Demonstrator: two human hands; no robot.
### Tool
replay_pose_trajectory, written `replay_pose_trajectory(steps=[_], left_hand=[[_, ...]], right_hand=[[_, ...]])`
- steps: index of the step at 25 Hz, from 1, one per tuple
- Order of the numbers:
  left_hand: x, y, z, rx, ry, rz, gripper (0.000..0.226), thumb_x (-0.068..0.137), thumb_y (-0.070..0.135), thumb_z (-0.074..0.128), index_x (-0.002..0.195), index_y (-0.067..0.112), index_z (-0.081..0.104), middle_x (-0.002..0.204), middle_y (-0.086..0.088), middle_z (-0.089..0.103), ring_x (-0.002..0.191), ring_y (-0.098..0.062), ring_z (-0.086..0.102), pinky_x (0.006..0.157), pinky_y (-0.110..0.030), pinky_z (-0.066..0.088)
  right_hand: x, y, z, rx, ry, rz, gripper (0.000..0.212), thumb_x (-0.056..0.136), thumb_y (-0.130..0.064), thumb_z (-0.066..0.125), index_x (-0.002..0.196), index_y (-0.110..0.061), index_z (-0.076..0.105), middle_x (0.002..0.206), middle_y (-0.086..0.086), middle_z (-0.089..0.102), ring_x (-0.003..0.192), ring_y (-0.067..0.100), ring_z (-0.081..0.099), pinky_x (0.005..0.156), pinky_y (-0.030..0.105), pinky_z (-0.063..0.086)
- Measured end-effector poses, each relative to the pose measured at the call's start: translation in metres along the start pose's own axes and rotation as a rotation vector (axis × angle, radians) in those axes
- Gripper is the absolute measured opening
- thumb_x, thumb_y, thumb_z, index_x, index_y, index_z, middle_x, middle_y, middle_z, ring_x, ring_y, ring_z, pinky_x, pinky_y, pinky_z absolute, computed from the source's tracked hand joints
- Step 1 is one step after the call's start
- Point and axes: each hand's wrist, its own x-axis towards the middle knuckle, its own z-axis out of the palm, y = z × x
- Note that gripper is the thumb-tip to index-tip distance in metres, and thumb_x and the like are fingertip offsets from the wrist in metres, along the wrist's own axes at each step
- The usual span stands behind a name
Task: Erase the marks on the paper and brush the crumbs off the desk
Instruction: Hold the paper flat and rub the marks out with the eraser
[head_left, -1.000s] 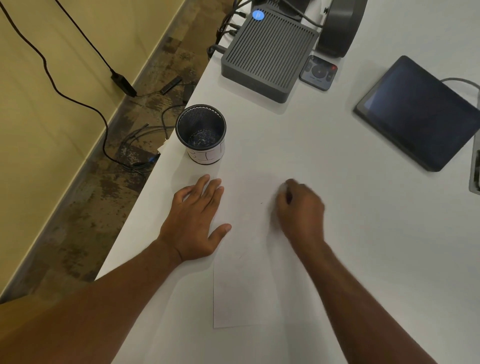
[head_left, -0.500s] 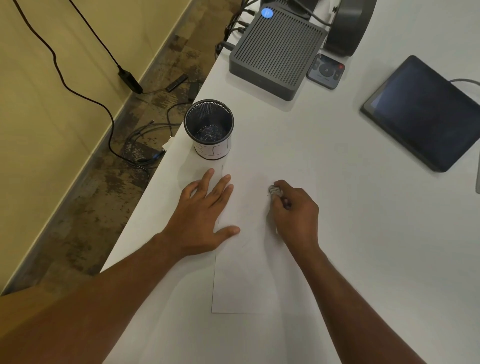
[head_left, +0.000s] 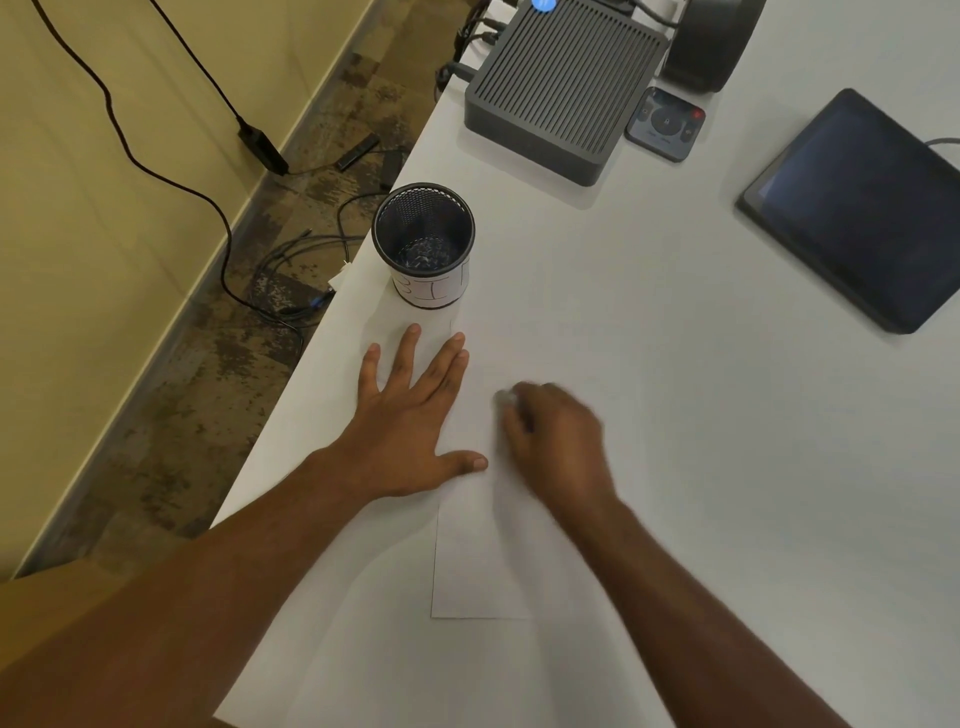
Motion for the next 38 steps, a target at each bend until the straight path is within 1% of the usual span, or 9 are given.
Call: replay_pose_trajectory(steps=[3, 7, 11, 15, 18, 22, 26, 30, 38], left_hand=[[0.0, 0.0, 0.0, -0.005, 0.014, 0.001, 0.114, 0.078, 0.092, 0.02, 0.157, 0.018, -0.015, 0.165, 0.002, -0.024, 0.148, -0.034, -0.031, 0.116, -0.068, -0.007], [-0.001, 0.0, 0.0, -0.001, 0.014, 0.007, 0.112, 0.078, 0.093, 0.012, 0.158, 0.018, -0.013, 0.166, 0.002, -0.022, 0.149, -0.034, -0.027, 0.116, -0.067, -0.006], [0.0, 0.0, -0.001, 0.004, 0.003, -0.001, 0.115, 0.078, 0.092, 0.02, 0.157, 0.017, -0.015, 0.165, 0.001, -0.026, 0.148, -0.034, -0.029, 0.116, -0.068, -0.006], [-0.002, 0.0, -0.003, -0.013, 0.007, 0.0, 0.115, 0.077, 0.092, 0.016, 0.158, 0.015, -0.009, 0.166, -0.002, -0.022, 0.15, -0.034, -0.025, 0.117, -0.068, -0.003], [-0.001, 0.001, -0.005, -0.005, -0.024, -0.014, 0.117, 0.073, 0.094, 0.011, 0.156, 0.017, -0.019, 0.163, 0.0, -0.031, 0.147, -0.032, -0.032, 0.117, -0.066, -0.008], [-0.002, 0.002, -0.004, -0.039, 0.005, -0.01, 0.113, 0.075, 0.094, 0.012, 0.157, 0.02, -0.014, 0.166, 0.0, -0.022, 0.15, -0.031, -0.027, 0.117, -0.066, -0.005], [0.0, 0.002, -0.006, -0.008, -0.046, -0.025, 0.116, 0.074, 0.093, 0.016, 0.153, 0.019, -0.026, 0.161, 0.001, -0.035, 0.146, -0.031, -0.036, 0.116, -0.064, -0.011], [-0.001, 0.002, -0.005, -0.05, -0.004, -0.019, 0.115, 0.075, 0.094, 0.015, 0.157, 0.02, -0.016, 0.165, 0.001, -0.027, 0.148, -0.029, -0.032, 0.117, -0.064, -0.009], [0.0, 0.002, -0.005, -0.027, -0.018, -0.02, 0.116, 0.073, 0.094, 0.014, 0.155, 0.019, -0.02, 0.164, 0.0, -0.029, 0.147, -0.032, -0.032, 0.117, -0.065, -0.007]], right_hand=[[0.016, 0.008, -0.013, -0.02, 0.105, 0.175, 0.028, 0.095, -0.024, 0.055, 0.067, -0.019, 0.05, 0.065, -0.002, 0.054, 0.061, 0.018, 0.048, 0.056, 0.027, 0.025], [-0.016, -0.016, 0.008, 0.019, -0.064, -0.108, 0.022, 0.094, -0.021, 0.058, 0.073, -0.014, 0.059, 0.068, 0.001, 0.056, 0.061, 0.019, 0.052, 0.056, 0.028, 0.036], [0.022, 0.012, -0.018, -0.069, 0.132, 0.19, 0.031, 0.095, -0.024, 0.054, 0.065, -0.016, 0.05, 0.065, 0.001, 0.053, 0.062, 0.021, 0.05, 0.056, 0.03, 0.028], [0.001, -0.019, 0.008, -0.011, -0.018, -0.112, 0.023, 0.093, -0.019, 0.058, 0.071, -0.012, 0.06, 0.067, 0.003, 0.055, 0.059, 0.023, 0.053, 0.053, 0.03, 0.035], [0.041, 0.003, -0.015, -0.076, 0.138, 0.119, 0.029, 0.094, -0.022, 0.055, 0.066, -0.014, 0.053, 0.064, 0.001, 0.051, 0.061, 0.024, 0.052, 0.055, 0.029, 0.019], [0.015, -0.028, 0.012, -0.047, -0.051, -0.134, 0.023, 0.089, -0.016, 0.058, 0.068, -0.012, 0.054, 0.065, 0.005, 0.052, 0.056, 0.025, 0.05, 0.053, 0.028, 0.031], [0.057, -0.003, -0.009, -0.091, 0.104, 0.101, 0.031, 0.095, -0.023, 0.051, 0.065, -0.016, 0.05, 0.064, 0.002, 0.051, 0.057, 0.021, 0.046, 0.055, 0.028, 0.025], [0.026, -0.032, 0.013, -0.098, -0.047, -0.113, 0.026, 0.092, -0.018, 0.054, 0.068, -0.012, 0.055, 0.065, 0.005, 0.053, 0.056, 0.024, 0.05, 0.052, 0.028, 0.032], [0.01, -0.015, -0.004, -0.119, -0.039, -0.031, 0.028, 0.094, -0.022, 0.053, 0.068, -0.014, 0.054, 0.067, 0.003, 0.053, 0.059, 0.024, 0.051, 0.054, 0.028, 0.028]])
